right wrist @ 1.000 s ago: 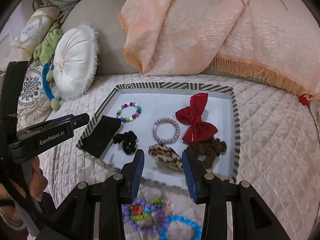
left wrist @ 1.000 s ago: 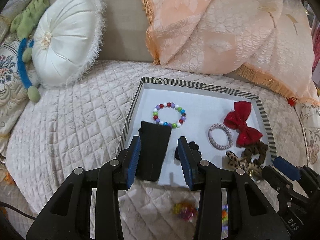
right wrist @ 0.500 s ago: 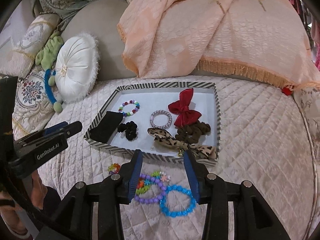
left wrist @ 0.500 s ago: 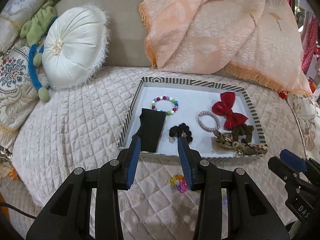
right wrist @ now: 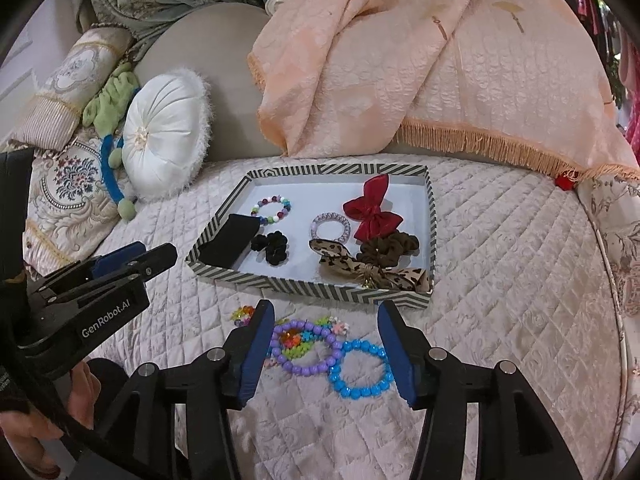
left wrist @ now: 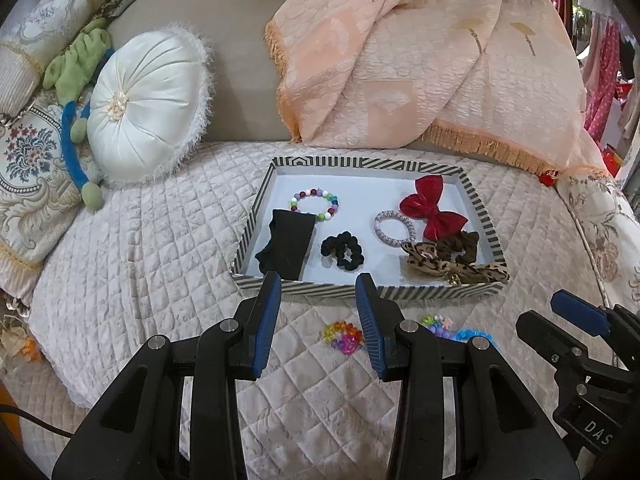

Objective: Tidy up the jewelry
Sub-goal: 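Move both tools back toward the remaining bracelets on the bed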

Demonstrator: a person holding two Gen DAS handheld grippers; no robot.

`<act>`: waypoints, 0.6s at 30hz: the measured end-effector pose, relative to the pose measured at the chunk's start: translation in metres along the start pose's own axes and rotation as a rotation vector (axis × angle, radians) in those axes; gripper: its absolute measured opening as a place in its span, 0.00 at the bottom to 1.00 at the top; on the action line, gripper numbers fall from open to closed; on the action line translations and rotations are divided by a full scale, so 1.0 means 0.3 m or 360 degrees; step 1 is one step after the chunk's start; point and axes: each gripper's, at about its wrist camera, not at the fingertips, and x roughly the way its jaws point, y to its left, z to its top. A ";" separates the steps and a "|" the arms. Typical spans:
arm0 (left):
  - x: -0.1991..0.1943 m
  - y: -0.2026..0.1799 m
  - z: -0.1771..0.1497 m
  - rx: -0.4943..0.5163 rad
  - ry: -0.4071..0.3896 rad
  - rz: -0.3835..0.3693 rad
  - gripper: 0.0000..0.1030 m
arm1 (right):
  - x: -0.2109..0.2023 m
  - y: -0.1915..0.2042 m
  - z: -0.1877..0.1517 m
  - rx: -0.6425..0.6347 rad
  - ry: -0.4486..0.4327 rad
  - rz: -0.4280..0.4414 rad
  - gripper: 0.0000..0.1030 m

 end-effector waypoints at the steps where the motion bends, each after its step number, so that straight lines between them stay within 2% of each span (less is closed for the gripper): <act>1: -0.003 -0.002 -0.004 0.0005 0.0001 -0.0002 0.37 | -0.002 0.000 -0.005 0.0000 0.0000 0.0001 0.50; 11: 0.003 -0.016 -0.026 0.0020 0.0050 -0.0041 0.37 | -0.009 -0.015 -0.031 0.0010 0.0029 -0.0005 0.51; 14: 0.024 0.006 -0.027 -0.0001 0.0116 -0.0125 0.37 | -0.002 -0.032 -0.040 0.0009 0.0043 -0.0006 0.51; 16: 0.039 0.028 -0.029 -0.0029 0.0151 -0.0170 0.43 | 0.007 -0.050 -0.055 0.0008 0.0059 -0.0017 0.51; 18: 0.058 0.058 -0.033 -0.0069 0.0190 -0.0211 0.44 | 0.021 -0.071 -0.070 0.0019 0.0084 -0.0023 0.51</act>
